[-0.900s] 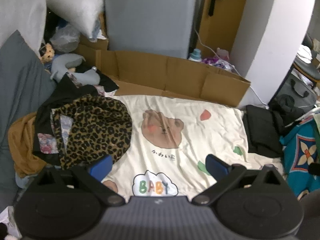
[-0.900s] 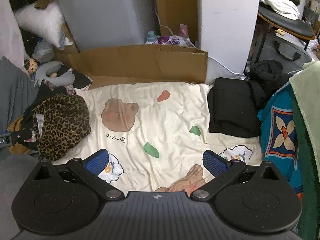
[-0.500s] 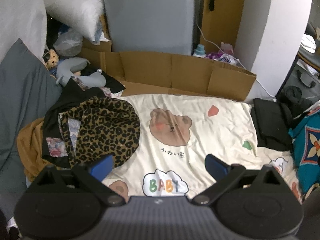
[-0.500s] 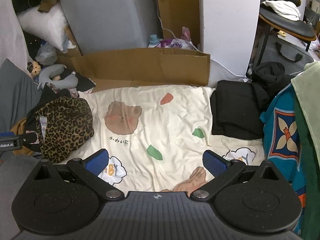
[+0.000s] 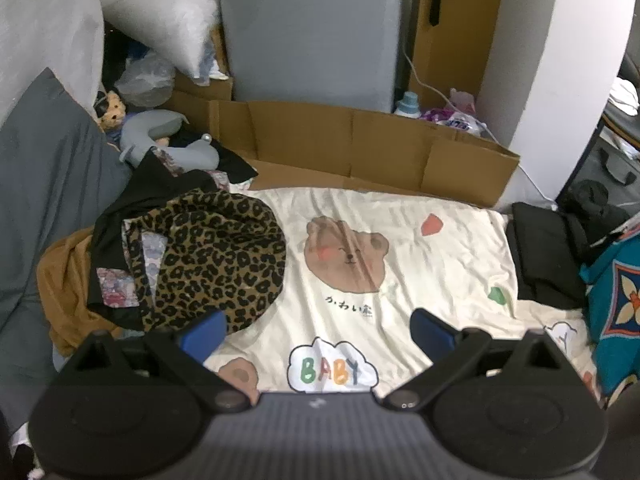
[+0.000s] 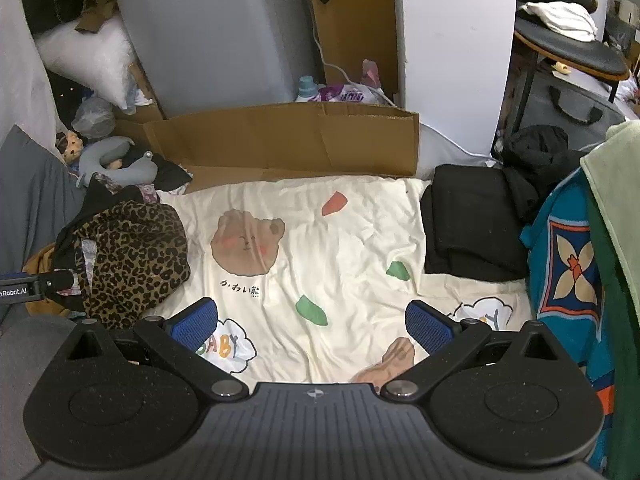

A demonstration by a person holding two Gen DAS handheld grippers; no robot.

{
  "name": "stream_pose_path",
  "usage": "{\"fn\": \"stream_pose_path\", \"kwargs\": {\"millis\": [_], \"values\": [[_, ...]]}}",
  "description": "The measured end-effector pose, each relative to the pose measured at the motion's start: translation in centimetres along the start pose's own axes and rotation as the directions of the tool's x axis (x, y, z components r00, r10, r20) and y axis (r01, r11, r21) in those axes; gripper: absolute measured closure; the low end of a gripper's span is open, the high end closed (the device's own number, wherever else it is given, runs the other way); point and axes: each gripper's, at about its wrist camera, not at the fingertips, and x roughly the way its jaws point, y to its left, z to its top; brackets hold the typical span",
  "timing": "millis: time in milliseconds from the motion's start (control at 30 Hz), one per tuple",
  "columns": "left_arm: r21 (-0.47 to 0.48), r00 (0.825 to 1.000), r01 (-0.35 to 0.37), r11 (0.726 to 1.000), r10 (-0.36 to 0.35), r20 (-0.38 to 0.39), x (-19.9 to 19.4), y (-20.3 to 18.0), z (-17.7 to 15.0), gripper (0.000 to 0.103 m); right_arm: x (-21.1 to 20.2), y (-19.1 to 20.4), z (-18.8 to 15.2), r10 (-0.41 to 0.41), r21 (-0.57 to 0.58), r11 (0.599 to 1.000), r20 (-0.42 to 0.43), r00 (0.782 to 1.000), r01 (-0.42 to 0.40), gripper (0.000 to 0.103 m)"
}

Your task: Fold clothes

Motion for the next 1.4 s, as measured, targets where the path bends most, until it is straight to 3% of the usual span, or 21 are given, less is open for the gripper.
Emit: {"fn": "stream_pose_path", "kwargs": {"millis": [667,933,1400], "values": [[0.021,1.0,-0.009,1.0,0.009,0.005,-0.08,-0.38,-0.07,0.003,-0.15,-0.17,-0.25,0.01,0.014,1.0,0.002,1.0,-0.01,0.0],[0.007,0.999,0.03,1.0,-0.029,-0.025,0.23,0.07,0.19,0.003,0.27,-0.38,-0.14,0.014,0.054,0.998,-0.023,1.0,-0.013,0.0],[0.034,0.999,0.029,0.999,-0.028,-0.029,0.34,-0.36,0.33,0.003,0.06,0.16,-0.2,-0.02,0.028,0.999,-0.014,1.0,0.021,0.0]]}}
